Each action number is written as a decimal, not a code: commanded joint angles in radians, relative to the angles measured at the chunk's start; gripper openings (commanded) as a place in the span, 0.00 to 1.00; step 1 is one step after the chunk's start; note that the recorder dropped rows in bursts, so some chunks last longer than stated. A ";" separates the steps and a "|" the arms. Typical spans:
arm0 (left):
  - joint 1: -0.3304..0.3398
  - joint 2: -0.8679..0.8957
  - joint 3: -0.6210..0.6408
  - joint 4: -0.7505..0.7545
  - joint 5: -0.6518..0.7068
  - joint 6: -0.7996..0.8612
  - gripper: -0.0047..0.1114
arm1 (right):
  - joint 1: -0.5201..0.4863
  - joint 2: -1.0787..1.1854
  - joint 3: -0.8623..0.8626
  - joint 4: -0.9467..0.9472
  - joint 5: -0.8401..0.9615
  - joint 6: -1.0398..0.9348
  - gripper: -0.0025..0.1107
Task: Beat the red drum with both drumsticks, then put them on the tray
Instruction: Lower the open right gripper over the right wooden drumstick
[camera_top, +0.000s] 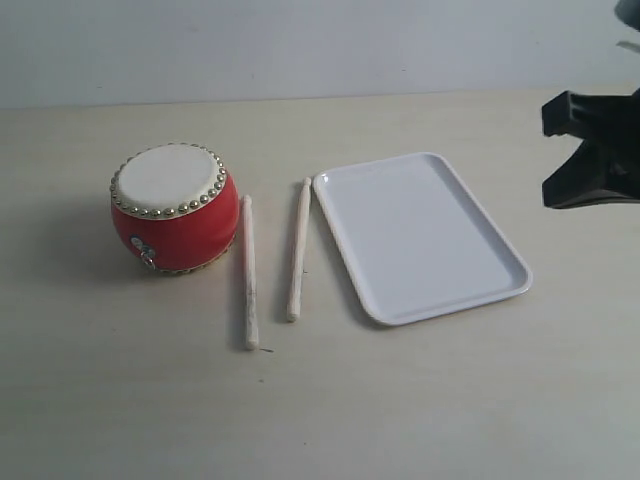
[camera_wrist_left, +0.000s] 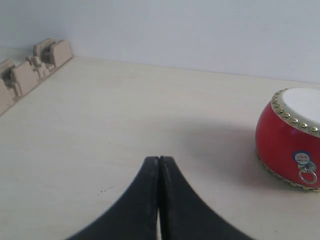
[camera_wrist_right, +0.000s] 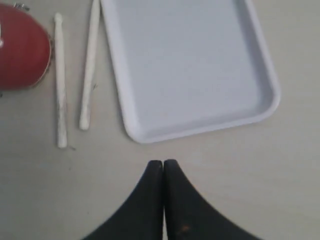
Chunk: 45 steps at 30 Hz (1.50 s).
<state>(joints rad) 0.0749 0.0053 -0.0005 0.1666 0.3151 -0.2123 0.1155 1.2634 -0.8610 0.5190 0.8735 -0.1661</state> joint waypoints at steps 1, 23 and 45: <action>-0.005 -0.005 0.000 0.005 -0.003 -0.003 0.04 | 0.132 0.012 -0.014 -0.003 0.011 0.015 0.02; -0.005 -0.005 0.000 0.005 -0.003 -0.003 0.04 | 0.694 0.616 -0.546 -0.525 0.137 0.615 0.02; -0.005 -0.005 0.000 0.005 -0.003 -0.003 0.04 | 0.650 0.891 -0.820 -0.519 0.155 0.657 0.05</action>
<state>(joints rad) 0.0749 0.0053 -0.0005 0.1666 0.3151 -0.2123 0.7819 2.1220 -1.6427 0.0070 1.0089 0.5056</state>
